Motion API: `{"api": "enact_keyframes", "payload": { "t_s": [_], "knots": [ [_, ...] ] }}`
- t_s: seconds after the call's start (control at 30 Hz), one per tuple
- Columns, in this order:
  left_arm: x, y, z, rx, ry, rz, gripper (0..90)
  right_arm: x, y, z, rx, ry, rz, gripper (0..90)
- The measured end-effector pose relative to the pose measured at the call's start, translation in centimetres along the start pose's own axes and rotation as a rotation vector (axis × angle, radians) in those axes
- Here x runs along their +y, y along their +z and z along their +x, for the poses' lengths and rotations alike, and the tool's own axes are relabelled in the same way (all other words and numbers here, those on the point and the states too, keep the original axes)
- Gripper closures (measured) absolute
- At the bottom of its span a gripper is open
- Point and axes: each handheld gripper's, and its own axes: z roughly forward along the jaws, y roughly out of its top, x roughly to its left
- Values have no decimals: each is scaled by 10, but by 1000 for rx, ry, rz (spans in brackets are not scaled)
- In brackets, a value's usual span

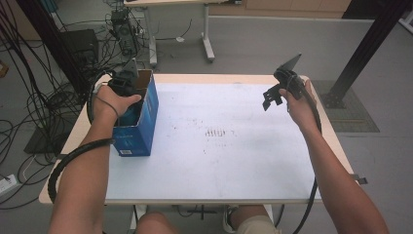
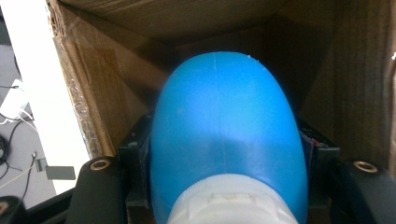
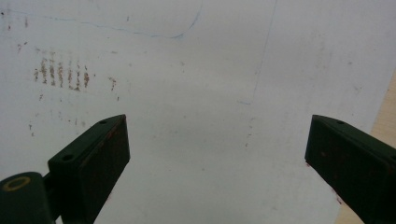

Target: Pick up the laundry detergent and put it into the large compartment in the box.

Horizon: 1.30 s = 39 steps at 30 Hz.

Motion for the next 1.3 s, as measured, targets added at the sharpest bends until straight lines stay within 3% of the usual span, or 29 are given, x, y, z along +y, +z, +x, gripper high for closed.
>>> {"api": "enact_keyframes", "payload": {
  "t_s": [1.3],
  "knots": [
    [0, 1, 1, -7, -10, 1, 335, -1, 0, -3, 1, 1, -2, 66]
  ]
}}
